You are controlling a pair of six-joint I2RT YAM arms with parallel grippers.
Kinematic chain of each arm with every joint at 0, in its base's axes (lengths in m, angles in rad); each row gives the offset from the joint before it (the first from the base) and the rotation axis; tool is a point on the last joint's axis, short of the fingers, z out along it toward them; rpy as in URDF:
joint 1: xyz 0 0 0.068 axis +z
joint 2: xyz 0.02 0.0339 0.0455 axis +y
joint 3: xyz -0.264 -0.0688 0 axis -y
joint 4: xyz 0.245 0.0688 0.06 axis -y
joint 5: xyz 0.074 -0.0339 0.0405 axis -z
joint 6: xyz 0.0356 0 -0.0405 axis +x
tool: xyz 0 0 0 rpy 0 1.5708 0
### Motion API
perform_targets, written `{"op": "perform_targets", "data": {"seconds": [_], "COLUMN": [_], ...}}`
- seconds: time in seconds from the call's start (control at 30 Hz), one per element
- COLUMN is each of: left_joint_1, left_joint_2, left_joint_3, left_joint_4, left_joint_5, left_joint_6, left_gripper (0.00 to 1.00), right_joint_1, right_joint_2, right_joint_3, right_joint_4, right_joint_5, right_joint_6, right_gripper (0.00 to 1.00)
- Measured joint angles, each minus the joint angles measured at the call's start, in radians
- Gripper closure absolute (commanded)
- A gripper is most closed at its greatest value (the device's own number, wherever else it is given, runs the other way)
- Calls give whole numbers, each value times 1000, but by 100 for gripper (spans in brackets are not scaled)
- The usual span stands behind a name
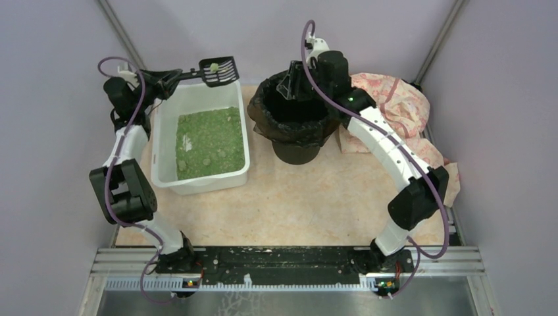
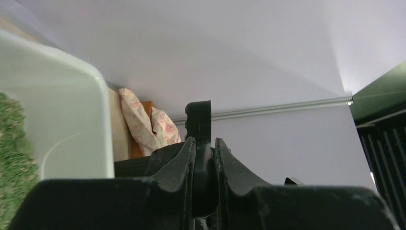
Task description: Clean the litter box
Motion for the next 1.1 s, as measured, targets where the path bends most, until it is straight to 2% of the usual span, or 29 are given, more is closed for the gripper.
{"op": "perform_targets", "data": {"seconds": [0.17,0.3,0.5,0.73,0.87,0.97,1.1], "left_joint_1": [-92,-167,-299,-496,-592,-660,-718], "left_joint_2": [0,8,45,48,31,3,-26], "left_joint_3": [111,175,269,282,283,289,306], "left_joint_4": [-38,-51,-126,-170,-230,-282,-330], "left_joint_5": [-16,-17,-40,-111,-188,-261,-328], "left_joint_6": [10,43,201,533,782,975,1148], "left_gripper": [100,100,100,100,100,100,100], "right_joint_1": [0,0,-2,-10,-12,-15,-19], "right_joint_2": [-20,-56,-199,-289,-311,-314,-314], "right_joint_3": [0,-24,-120,-137,-173,-205,-238], "right_joint_4": [-6,1,29,67,64,62,58], "right_joint_5": [14,40,132,191,211,216,220], "right_joint_6": [-14,-17,-15,-16,-17,-17,-16], "right_gripper": [53,57,59,59,59,59,59]}}
